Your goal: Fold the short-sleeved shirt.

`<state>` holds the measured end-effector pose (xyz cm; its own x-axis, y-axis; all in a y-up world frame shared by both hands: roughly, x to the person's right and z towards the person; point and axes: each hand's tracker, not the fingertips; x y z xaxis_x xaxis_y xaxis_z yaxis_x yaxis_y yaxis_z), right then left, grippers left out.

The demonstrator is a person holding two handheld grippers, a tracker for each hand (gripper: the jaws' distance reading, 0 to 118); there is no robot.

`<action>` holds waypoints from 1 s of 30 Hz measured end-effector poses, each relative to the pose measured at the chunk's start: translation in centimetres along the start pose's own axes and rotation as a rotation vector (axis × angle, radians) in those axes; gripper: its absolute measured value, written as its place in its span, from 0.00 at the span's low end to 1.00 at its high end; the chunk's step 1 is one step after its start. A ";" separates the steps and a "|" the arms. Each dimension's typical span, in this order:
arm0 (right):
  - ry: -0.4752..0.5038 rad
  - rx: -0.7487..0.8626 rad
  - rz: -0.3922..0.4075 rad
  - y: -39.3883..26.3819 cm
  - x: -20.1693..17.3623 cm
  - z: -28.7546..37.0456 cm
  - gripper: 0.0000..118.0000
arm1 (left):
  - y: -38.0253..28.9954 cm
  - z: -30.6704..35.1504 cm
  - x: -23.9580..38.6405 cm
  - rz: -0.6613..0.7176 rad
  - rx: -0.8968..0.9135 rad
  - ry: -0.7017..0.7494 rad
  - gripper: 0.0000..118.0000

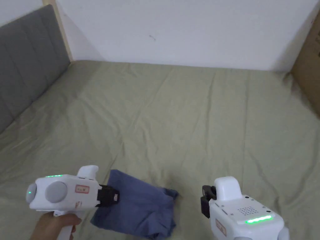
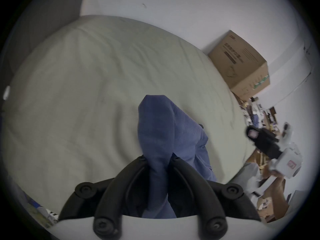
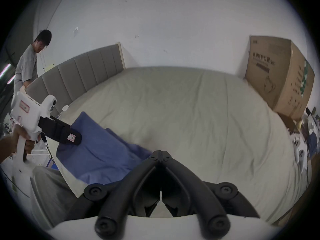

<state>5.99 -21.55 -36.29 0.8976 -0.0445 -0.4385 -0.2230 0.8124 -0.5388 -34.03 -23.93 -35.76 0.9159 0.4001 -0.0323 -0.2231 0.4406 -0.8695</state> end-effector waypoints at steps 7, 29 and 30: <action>0.011 0.090 0.021 3.9 -1.1 0.9 0.00 | 4.4 6.4 -10.7 0.007 0.011 0.298 0.12; -0.011 0.048 -0.014 3.7 -0.6 -1.2 0.00 | 7.7 6.0 -17.2 0.087 -0.079 0.514 0.67; -0.012 0.060 -0.016 3.9 -0.4 -0.8 0.00 | 7.8 6.6 -16.6 0.075 -0.054 0.522 0.67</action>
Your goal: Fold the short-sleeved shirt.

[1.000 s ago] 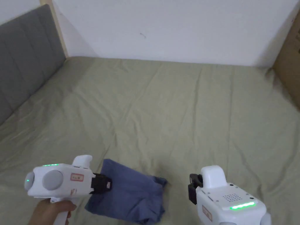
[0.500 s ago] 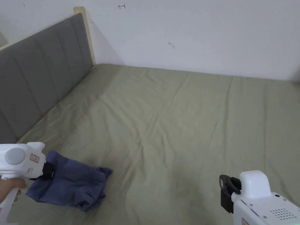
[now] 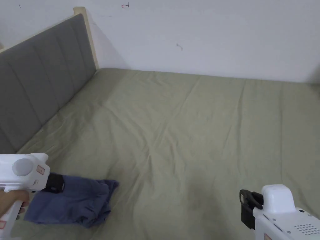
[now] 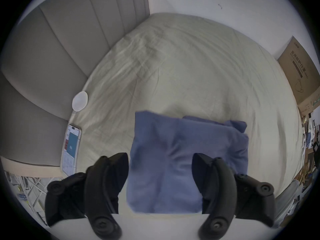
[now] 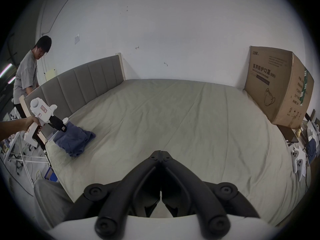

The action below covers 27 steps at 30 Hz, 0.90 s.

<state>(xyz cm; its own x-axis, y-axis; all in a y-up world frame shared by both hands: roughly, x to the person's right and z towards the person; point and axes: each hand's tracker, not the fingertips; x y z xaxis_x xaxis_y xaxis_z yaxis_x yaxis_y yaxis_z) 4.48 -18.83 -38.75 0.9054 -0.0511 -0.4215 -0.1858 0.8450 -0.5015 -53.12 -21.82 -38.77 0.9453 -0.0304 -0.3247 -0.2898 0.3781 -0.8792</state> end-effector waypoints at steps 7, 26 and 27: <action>-0.012 0.108 -0.013 1.9 1.8 4.2 0.00 | 0.6 6.7 2.8 -0.015 0.119 -0.023 0.67; -0.227 0.508 0.043 8.4 6.5 19.2 0.00 | -7.5 28.3 23.6 -0.189 1.076 -0.137 0.67; -0.245 0.528 0.050 8.5 6.6 19.8 0.00 | -8.1 28.4 24.7 -0.216 1.101 -0.146 0.67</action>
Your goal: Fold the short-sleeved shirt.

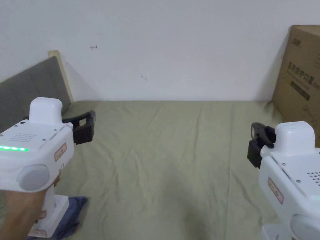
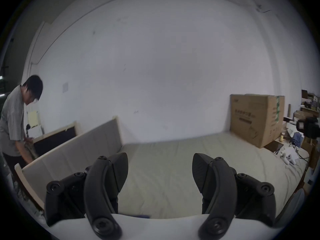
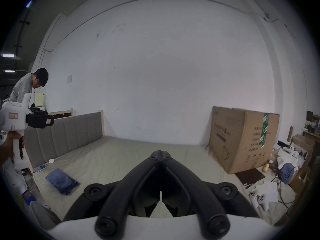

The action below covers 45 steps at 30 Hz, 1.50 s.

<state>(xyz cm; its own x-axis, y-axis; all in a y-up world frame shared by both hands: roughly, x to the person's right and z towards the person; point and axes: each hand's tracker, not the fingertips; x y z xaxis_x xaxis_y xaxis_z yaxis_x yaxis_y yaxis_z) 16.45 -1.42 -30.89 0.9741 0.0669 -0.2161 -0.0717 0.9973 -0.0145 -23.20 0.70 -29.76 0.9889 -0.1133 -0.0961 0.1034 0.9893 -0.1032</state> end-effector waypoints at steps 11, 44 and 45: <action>-0.086 0.063 -0.008 -0.1 1.2 2.1 0.00 | -3.1 1.0 9.0 0.017 0.159 -0.083 0.00; -0.083 0.039 0.005 -0.9 0.9 0.9 0.00 | -4.9 0.2 9.5 0.039 0.137 -0.080 0.00; -0.083 0.038 0.004 -0.9 0.8 0.9 0.00 | -4.9 0.1 9.5 0.041 0.137 -0.080 0.00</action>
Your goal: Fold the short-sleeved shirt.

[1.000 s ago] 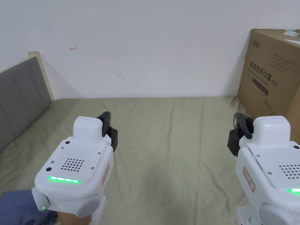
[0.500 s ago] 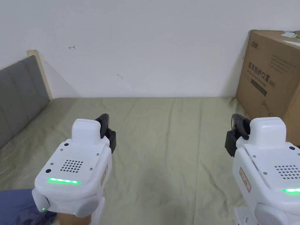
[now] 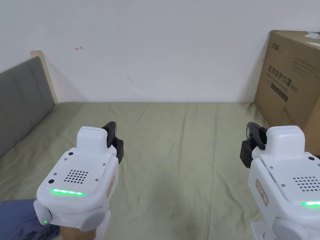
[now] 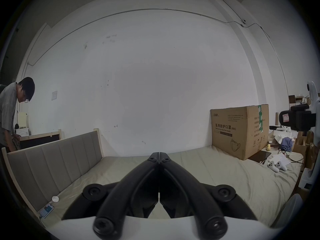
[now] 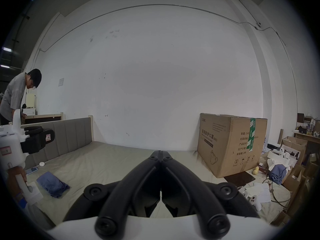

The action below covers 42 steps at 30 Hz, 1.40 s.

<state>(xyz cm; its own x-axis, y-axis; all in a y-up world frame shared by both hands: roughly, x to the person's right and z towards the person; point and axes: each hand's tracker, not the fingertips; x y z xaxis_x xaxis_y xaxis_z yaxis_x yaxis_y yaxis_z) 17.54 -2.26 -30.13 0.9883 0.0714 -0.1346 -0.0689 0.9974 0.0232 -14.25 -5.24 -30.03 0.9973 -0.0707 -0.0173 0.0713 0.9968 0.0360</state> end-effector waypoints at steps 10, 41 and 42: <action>0.007 -0.007 0.014 -0.1 -0.2 -0.2 0.00 | -0.4 -0.1 -0.3 0.006 -0.008 0.006 0.00; 0.016 -0.014 0.013 -0.7 -0.4 -0.2 0.00 | -0.9 0.2 -1.0 0.047 0.008 0.037 0.42; 0.016 -0.016 0.008 -0.7 -0.3 -0.2 0.09 | -0.9 0.2 -1.1 0.056 0.009 0.034 0.64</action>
<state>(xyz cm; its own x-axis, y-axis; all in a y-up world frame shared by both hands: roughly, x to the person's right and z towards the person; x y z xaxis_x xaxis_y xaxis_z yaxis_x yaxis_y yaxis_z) 17.25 -2.96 -30.28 0.9855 0.0797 -0.1500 -0.0793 0.9968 0.0087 -15.39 -6.08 -29.80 0.9987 -0.0131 -0.0491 0.0154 0.9988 0.0471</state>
